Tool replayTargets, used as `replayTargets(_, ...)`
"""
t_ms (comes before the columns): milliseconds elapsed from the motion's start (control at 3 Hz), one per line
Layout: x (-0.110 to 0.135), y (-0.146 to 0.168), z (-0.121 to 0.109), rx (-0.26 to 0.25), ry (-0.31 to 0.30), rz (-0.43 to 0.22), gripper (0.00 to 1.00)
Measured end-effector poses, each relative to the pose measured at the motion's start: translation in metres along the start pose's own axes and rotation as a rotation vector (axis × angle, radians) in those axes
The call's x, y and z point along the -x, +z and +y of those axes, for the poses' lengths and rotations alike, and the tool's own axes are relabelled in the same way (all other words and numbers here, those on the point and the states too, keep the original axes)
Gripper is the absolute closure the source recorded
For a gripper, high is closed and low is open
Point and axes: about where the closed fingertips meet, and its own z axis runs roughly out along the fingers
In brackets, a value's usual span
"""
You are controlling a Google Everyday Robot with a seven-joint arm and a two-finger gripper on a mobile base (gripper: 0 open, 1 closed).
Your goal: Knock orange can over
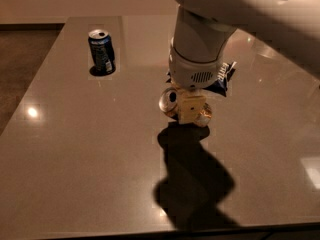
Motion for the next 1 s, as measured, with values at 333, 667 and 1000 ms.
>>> replayTargets(333,0.0018,0.0047,0.0075,0.001,-0.052,-0.009,0.21)
replayTargets(667,0.0025,0.0029,0.0066,-0.006,-0.05,-0.008,0.0)
replayTargets(1000,0.0025,0.0029,0.0066,-0.006,-0.05,-0.008,0.0)
